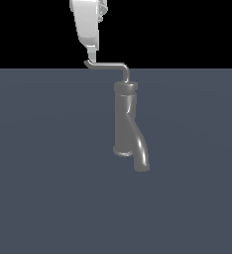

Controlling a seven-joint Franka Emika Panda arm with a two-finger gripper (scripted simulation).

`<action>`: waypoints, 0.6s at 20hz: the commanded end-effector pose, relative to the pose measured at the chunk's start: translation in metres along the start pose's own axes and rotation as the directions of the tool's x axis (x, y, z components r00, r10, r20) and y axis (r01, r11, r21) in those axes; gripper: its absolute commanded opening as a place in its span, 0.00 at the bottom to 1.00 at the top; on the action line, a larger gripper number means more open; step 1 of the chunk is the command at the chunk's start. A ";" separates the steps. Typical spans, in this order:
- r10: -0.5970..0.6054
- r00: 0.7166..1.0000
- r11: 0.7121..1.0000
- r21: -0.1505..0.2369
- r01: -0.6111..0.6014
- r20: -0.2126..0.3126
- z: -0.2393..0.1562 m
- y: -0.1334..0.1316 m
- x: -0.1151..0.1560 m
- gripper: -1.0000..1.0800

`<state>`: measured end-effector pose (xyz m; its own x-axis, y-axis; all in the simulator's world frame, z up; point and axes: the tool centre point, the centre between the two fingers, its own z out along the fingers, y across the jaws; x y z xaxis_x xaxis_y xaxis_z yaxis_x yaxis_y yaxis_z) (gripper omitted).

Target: Turn on the faucet by rotating a designated handle.

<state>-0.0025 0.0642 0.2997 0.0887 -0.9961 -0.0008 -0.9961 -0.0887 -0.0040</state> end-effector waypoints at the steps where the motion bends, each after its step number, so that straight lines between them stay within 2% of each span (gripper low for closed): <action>1: 0.000 1.000 1.000 -0.004 0.000 -0.001 0.000 0.009 0.000 0.00; 12: 0.001 1.000 1.000 -0.004 -0.001 -0.001 0.000 0.040 -0.002 0.00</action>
<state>-0.0355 0.0649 0.2998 0.0908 -0.9959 -0.0013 -0.9959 -0.0908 -0.0055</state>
